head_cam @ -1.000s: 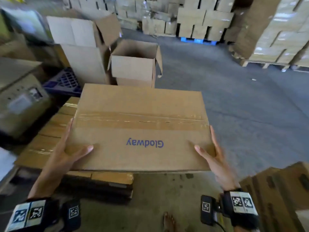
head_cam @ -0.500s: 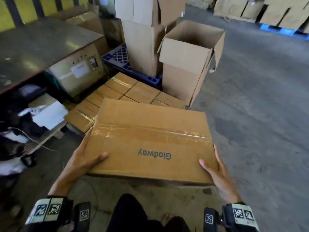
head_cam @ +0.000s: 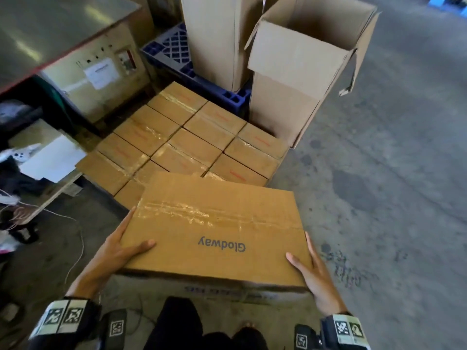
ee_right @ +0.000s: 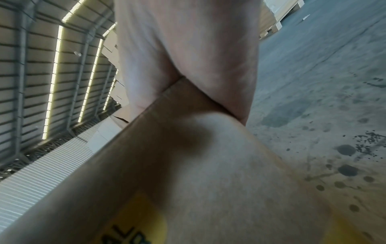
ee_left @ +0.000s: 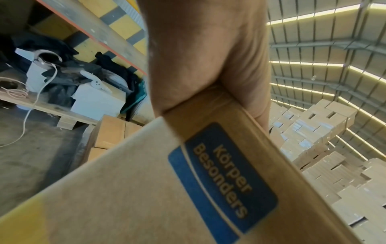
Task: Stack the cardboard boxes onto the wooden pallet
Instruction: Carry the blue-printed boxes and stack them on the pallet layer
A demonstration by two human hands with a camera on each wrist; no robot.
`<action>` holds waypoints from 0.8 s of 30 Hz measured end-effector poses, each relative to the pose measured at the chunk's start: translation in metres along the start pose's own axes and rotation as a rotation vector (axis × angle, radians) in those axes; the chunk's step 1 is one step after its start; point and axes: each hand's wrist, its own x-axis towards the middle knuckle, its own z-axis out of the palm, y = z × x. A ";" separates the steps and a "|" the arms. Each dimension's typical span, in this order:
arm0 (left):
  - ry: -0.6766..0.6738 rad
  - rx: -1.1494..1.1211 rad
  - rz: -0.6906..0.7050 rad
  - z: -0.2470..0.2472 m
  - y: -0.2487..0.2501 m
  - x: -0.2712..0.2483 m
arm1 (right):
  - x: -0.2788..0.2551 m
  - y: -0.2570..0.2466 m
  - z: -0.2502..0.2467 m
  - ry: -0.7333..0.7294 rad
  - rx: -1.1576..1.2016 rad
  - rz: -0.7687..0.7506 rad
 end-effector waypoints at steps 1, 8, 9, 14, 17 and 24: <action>-0.024 0.012 -0.009 -0.006 0.007 0.023 | 0.014 -0.008 0.006 0.007 -0.006 0.017; -0.171 0.022 -0.018 -0.062 0.091 0.210 | 0.130 -0.098 0.061 0.047 0.035 0.111; -0.179 0.032 -0.018 -0.069 0.108 0.238 | 0.150 -0.114 0.069 0.041 0.070 0.113; -0.209 0.108 -0.009 -0.087 0.208 0.377 | 0.256 -0.200 0.095 0.096 0.139 0.038; -0.156 0.219 0.050 -0.083 0.262 0.473 | 0.346 -0.240 0.105 0.136 0.143 -0.111; 0.075 0.347 0.199 -0.063 0.317 0.699 | 0.560 -0.262 0.149 0.357 0.156 -0.343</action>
